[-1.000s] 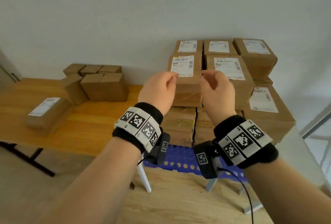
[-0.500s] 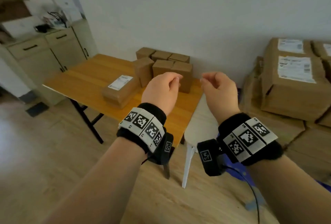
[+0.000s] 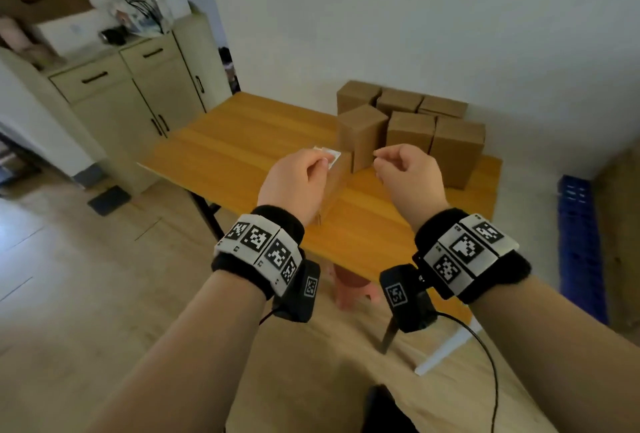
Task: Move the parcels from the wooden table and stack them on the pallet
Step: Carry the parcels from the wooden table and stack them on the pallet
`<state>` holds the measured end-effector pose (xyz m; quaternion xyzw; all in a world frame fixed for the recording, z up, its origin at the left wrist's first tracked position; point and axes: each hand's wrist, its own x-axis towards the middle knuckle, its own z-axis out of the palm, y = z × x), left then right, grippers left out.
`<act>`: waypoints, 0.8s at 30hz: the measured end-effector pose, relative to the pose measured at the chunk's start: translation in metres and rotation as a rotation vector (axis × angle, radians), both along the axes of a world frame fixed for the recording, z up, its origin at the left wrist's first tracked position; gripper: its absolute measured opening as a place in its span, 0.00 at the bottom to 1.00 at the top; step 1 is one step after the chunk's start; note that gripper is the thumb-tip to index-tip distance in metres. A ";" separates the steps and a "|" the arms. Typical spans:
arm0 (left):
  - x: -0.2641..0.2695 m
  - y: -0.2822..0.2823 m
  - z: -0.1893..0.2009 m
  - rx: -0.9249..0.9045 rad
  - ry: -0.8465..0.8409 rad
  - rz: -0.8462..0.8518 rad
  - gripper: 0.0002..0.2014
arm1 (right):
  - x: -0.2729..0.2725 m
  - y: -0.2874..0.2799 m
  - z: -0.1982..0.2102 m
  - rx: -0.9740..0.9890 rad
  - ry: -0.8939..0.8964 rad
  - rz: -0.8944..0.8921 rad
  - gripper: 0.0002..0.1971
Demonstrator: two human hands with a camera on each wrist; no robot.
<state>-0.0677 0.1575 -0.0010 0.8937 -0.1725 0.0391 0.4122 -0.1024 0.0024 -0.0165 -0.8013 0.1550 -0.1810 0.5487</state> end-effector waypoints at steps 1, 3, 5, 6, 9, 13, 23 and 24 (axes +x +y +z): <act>0.012 0.004 -0.004 0.002 0.019 0.008 0.14 | 0.011 0.002 -0.005 0.007 0.014 -0.001 0.06; 0.039 0.010 -0.014 0.016 0.055 0.020 0.14 | 0.037 0.003 -0.015 0.032 0.041 -0.016 0.06; 0.068 0.013 -0.022 0.035 0.078 0.025 0.13 | 0.065 0.001 -0.026 0.066 0.071 -0.045 0.05; 0.084 0.014 -0.026 0.049 0.092 0.024 0.13 | 0.079 0.000 -0.033 0.091 0.086 -0.061 0.06; 0.129 0.012 -0.038 0.124 0.141 0.011 0.14 | 0.121 0.000 -0.053 0.153 0.150 -0.102 0.08; 0.180 0.007 -0.060 0.253 0.284 -0.022 0.19 | 0.160 0.006 -0.079 0.216 0.321 -0.132 0.20; 0.246 0.011 -0.130 0.485 0.639 -0.151 0.25 | 0.198 0.036 -0.126 0.221 0.621 -0.108 0.19; 0.249 0.012 -0.134 0.490 0.640 -0.178 0.24 | 0.198 0.041 -0.129 0.233 0.623 -0.124 0.19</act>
